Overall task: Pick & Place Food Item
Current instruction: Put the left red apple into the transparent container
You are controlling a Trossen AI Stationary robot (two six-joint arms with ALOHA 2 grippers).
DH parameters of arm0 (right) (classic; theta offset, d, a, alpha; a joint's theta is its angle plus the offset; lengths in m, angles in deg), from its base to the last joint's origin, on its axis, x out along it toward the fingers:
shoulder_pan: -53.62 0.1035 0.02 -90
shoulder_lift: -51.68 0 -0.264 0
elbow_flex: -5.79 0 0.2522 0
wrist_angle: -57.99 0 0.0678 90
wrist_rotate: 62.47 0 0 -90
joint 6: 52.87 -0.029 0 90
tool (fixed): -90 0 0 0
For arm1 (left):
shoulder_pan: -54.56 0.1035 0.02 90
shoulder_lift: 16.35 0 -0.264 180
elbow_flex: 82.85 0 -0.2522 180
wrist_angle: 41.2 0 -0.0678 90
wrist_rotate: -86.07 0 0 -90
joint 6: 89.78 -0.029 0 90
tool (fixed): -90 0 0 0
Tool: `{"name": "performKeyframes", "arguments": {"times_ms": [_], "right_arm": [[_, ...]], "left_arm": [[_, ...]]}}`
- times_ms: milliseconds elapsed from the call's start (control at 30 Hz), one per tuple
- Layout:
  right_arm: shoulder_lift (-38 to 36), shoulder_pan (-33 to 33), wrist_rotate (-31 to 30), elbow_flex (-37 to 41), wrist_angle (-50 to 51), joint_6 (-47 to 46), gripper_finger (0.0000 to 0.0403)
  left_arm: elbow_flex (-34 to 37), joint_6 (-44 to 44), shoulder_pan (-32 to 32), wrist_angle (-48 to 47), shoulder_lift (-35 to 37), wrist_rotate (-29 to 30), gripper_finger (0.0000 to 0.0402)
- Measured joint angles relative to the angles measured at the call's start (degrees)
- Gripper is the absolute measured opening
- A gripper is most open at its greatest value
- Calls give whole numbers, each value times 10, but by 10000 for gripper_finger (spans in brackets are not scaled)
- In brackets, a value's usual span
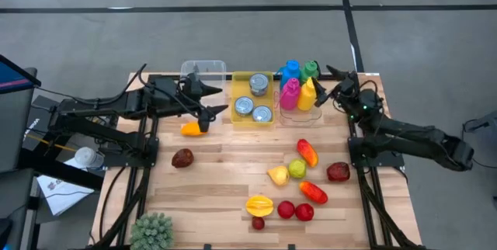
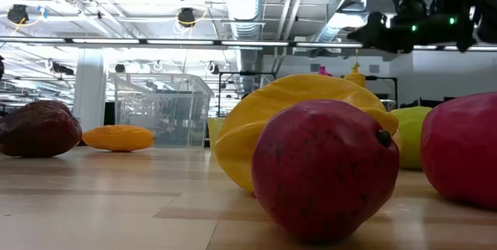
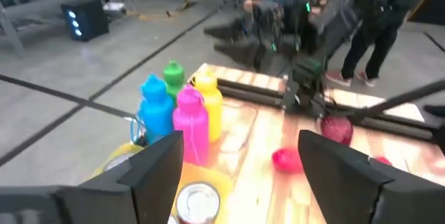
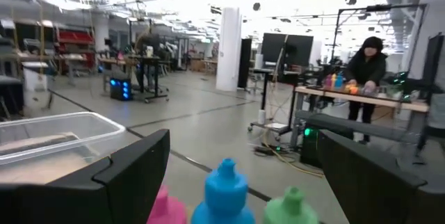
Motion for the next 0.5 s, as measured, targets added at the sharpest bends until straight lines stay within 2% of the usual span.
{"name": "performKeyframes", "arguments": {"times_ms": [200,333,500], "right_arm": [[-65,0,-6,-115,213,24,354],[-82,0,-6,-209,355,24,354],[-81,7,-6,-302,464,20,354]], "left_arm": [[0,27,-12,-80,5,-19,269],[-1,69,-24,-192,16,-50,270],[0,108,-54,-341,21,-98,270]]}}
